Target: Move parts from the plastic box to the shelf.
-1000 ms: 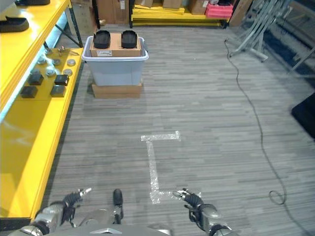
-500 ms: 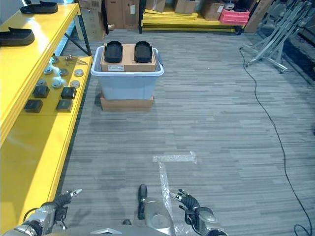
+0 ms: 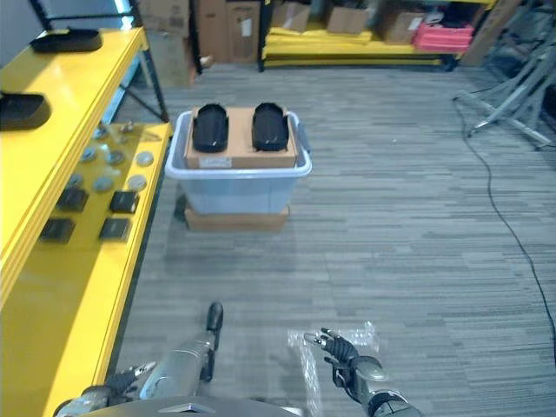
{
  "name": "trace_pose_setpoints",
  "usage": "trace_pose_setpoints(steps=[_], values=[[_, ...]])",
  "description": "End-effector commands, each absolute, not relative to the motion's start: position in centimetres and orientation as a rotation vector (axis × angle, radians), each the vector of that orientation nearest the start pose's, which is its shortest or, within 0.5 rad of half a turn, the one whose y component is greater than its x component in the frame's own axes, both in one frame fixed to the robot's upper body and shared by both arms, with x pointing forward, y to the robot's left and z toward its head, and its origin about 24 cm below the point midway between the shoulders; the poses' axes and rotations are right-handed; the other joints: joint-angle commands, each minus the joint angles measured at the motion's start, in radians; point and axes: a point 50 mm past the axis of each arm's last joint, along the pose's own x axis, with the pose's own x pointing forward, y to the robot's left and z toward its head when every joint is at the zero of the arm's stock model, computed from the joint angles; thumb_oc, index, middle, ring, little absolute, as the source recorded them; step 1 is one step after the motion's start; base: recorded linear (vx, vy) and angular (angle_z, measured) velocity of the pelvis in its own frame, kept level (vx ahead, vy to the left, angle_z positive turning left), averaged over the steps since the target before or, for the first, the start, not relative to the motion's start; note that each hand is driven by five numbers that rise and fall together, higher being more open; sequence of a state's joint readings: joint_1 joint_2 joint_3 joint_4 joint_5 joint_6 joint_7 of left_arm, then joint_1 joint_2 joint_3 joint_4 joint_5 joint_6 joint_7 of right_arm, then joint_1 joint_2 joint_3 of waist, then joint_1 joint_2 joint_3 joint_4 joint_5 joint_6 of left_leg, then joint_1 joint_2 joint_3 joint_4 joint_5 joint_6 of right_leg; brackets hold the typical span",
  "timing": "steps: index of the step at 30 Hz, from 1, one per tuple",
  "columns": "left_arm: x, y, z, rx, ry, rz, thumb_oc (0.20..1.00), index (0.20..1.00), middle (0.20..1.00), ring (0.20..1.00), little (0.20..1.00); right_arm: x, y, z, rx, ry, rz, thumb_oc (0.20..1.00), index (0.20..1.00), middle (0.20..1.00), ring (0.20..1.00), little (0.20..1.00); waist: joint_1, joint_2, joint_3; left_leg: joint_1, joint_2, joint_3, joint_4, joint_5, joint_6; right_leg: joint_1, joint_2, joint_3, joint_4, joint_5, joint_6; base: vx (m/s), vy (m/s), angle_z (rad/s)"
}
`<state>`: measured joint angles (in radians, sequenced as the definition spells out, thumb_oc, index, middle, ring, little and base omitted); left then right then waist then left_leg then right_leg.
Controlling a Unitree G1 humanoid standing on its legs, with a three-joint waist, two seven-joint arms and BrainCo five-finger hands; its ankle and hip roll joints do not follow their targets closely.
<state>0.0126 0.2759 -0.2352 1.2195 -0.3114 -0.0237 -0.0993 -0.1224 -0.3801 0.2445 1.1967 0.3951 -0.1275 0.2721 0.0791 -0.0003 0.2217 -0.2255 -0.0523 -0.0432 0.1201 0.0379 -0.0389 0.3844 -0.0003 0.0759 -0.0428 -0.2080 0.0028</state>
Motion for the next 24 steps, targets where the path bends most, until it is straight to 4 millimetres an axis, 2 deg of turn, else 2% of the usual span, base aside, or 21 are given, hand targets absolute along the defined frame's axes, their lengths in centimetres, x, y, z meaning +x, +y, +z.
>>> trace_pose_setpoints(steps=[1,2,4,6,7,8,9,10,12,13,15,18,24], values=[[12.3,24.5,-14.8,0.096,1.092,0.08,1.0,1.0,1.0,1.0,1.0,17.2,-26.7,-11.6,-0.036,0.854,0.016,1.0,1.0,1.0,1.0,1.0,0.022,-0.025,-0.009,0.071,-0.019,0.049,-0.027,-0.027,0.073,-0.211,0.039,-0.11,0.242,0.033,0.033,0.2,0.068,-0.38],[12.4,24.7,-14.7,0.099,1.097,0.089,1.0,1.0,1.0,1.0,1.0,17.3,-26.5,-11.6,-0.065,0.835,0.013,1.0,1.0,1.0,1.0,1.0,0.017,-0.017,-0.008,0.099,-0.016,0.047,-0.032,-0.041,0.089,-0.276,0.025,-0.14,0.372,0.071,0.056,0.22,0.085,-0.36],[12.6,24.9,-14.6,0.117,1.103,0.1,1.0,1.0,1.0,1.0,1.0,17.5,-26.2,-11.6,-0.063,0.805,-0.015,1.0,1.0,1.0,1.0,1.0,0.007,-0.004,0.001,0.147,-0.008,0.036,-0.04,-0.062,0.114,-0.382,0.008,-0.17,0.563,0.117,0.083,0.15,0.054,-0.56],[12.6,25.1,-14.6,0.141,1.102,0.114,1.0,1.0,1.0,1.0,1.0,17.6,-25.9,-11.6,-0.045,0.787,-0.039,1.0,1.0,1.0,1.0,1.0,0.002,0.001,0.012,0.182,0.001,0.04,-0.036,-0.084,0.125,-0.428,-0.034,-0.203,0.593,0.125,0.09,0.18,-0.045,-0.23],[12.8,25.4,-14.4,0.133,1.091,0.139,1.0,1.0,1.0,1.0,1.0,17.6,-25.5,-11.7,-0.05,0.784,-0.039,1.0,1.0,1.0,1.0,1.0,-0.002,0.007,0.026,0.215,0.013,0.054,-0.033,-0.105,0.122,-0.439,-0.089,-0.232,0.518,0.13,0.098,0.19,-0.098,0.12],[12.9,25.5,-14.4,0.131,1.089,0.142,1.0,1.0,1.0,1.0,1.0,17.6,-25.5,-11.7,-0.051,0.784,-0.038,1.0,1.0,1.0,1.0,1.0,-0.004,0.009,0.029,0.221,0.015,0.055,-0.033,-0.108,0.12,-0.437,-0.096,-0.234,0.501,0.13,0.099,0.19,-0.123,0.09],[13.1,25.6,-14.3,0.125,1.083,0.149,1.0,1.0,1.0,1.0,1.0,17.6,-25.4,-11.7,-0.053,0.786,-0.034,1.0,1.0,1.0,1.0,1.0,-0.007,0.008,0.032,0.229,0.018,0.058,-0.029,-0.117,0.115,-0.438,-0.113,-0.238,0.433,0.136,0.1,0.2,-0.175,0.12],[13.4,25.7,-14.1,0.112,1.076,0.158,1.0,1.0,1.0,1.0,1.0,17.7,-25.2,-11.7,-0.066,0.785,-0.029,1.0,1.0,1.0,1.0,1.0,-0.017,0.007,0.042,0.247,0.022,0.056,-0.017,-0.139,0.106,-0.43,-0.141,-0.232,0.292,0.15,0.104,0.27,-0.232,0.07],[13.7,25.6,-14.1,0.1,1.071,0.16,1.0,1.0,1.0,1.0,1.0,17.8,-25.2,-11.7,-0.08,0.787,-0.028,1.0,1.0,1.0,1.0,1.0,-0.04,0.003,0.045,0.267,0.013,0.033,-0.001,-0.177,0.103,-0.445,-0.156,-0.17,0.183,0.197,0.121,0.28,-0.235,0.04],[13.9,25.5,-14.1,0.094,1.063,0.164,1.0,1.0,1.0,1.0,1.0,17.7,-25.2,-11.8,-0.092,0.792,-0.029,1.0,1.0,1.0,1.0,1.0,-0.067,-0.001,0.045,0.27,-0.003,-0.002,0.034,-0.22,0.11,-0.472,-0.152,-0.078,0.17,0.219,0.134,0.27,-0.222,0.16],[14.2,25.4,-14.0,0.077,1.053,0.177,1.0,1.0,1.0,1.0,1.0,17.5,-25.6,-11.8,-0.103,0.804,-0.035,1.0,1.0,1.0,1.0,1.0,-0.081,0.001,0.035,0.271,-0.001,-0.026,0.023,-0.217,0.106,-0.445,-0.125,-0.026,0.155,0.202,0.12,0.25,-0.232,0.35],[14.1,24.1,-14.4,0.056,1.053,0.157,1.0,1.0,1.0,1.0,1.0,16.9,-26.1,-11.9,-0.066,0.801,-0.072,1.0,1.0,1.0,1.0,1.0,-0.08,-0.011,0.022,0.27,0.013,-0.036,0.036,-0.21,0.091,-0.409,-0.105,-0.056,0.132,0.193,0.104,0.24,-0.265,0.76],[13.5,22.1,-15.0,0.079,1.057,0.104,1.0,1.0,1.0,1.0,1.0,18.1,-26.5,-10.8,-0.036,0.699,-0.117,1.0,1.0,1.0,1.0,1.0,-0.088,-0.023,0.012,0.282,0.08,0.036,0.003,-0.178,0.046,-0.35,-0.109,-0.135,0.051,0.196,0.086,0.15,-0.175,0.45]])
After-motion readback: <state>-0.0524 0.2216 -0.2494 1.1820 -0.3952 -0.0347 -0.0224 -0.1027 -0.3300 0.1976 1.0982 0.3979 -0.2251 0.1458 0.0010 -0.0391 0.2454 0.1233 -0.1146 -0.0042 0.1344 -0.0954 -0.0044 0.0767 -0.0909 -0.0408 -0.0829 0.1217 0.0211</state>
